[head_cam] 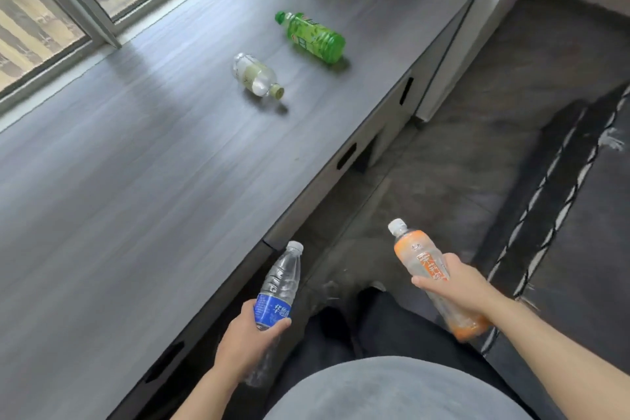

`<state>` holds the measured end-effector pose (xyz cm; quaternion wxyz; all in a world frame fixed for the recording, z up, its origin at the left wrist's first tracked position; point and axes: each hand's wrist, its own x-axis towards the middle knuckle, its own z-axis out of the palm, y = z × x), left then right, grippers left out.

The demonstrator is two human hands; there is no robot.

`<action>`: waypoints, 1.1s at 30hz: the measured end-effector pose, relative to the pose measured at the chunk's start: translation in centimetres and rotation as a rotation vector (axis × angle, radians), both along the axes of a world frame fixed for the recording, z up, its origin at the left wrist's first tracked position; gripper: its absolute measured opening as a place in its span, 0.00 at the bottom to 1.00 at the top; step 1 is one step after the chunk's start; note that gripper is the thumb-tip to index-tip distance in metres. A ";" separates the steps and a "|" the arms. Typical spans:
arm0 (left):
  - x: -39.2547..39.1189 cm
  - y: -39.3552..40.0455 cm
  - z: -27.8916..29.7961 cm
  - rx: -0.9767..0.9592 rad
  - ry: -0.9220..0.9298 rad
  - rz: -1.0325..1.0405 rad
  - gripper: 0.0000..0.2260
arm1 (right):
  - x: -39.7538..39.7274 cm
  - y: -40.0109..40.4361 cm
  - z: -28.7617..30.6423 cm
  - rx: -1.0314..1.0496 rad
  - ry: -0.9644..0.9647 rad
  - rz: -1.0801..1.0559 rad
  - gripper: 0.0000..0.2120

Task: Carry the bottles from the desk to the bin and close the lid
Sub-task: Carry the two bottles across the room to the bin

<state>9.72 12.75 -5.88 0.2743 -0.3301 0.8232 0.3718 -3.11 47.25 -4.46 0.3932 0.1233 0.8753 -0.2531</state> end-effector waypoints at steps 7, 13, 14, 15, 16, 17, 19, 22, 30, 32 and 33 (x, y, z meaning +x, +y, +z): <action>-3.8 3.5 -0.7 -0.113 -0.077 -0.244 0.24 | 5.3 9.5 -1.8 0.146 -0.076 -0.185 0.28; -9.3 8.5 -1.3 -0.151 -0.071 -0.381 0.24 | 7.1 15.5 -3.1 0.165 -0.093 -0.336 0.29; -10.1 9.2 -1.4 -0.151 -0.072 -0.389 0.25 | 7.1 16.3 -3.2 0.172 -0.093 -0.347 0.28; -10.9 9.8 -1.6 -0.152 -0.074 -0.391 0.25 | 7.1 16.9 -3.3 0.181 -0.094 -0.354 0.28; -11.6 10.4 -1.7 -0.157 -0.077 -0.392 0.24 | 7.0 17.5 -3.4 0.189 -0.095 -0.359 0.28; -12.1 10.8 -1.8 -0.164 -0.082 -0.394 0.24 | 6.8 17.9 -3.5 0.199 -0.101 -0.363 0.29; -13.3 11.4 -1.8 -0.176 -0.094 -0.375 0.24 | 6.2 18.7 -3.6 0.194 -0.097 -0.389 0.30; -15.6 11.7 -2.0 -0.189 -0.114 -0.362 0.24 | 4.8 19.9 -3.7 0.162 -0.099 -0.457 0.34; -27.0 15.9 -3.3 -0.189 -0.196 -0.542 0.24 | -0.5 23.0 -3.7 0.180 -0.165 -0.588 0.36; -30.4 17.9 -3.1 -0.198 -0.189 -0.597 0.24 | -1.8 23.6 -3.5 0.204 -0.201 -0.623 0.34; -32.2 18.9 -2.9 -0.197 -0.186 -0.624 0.25 | -2.2 23.9 -3.6 0.197 -0.204 -0.650 0.33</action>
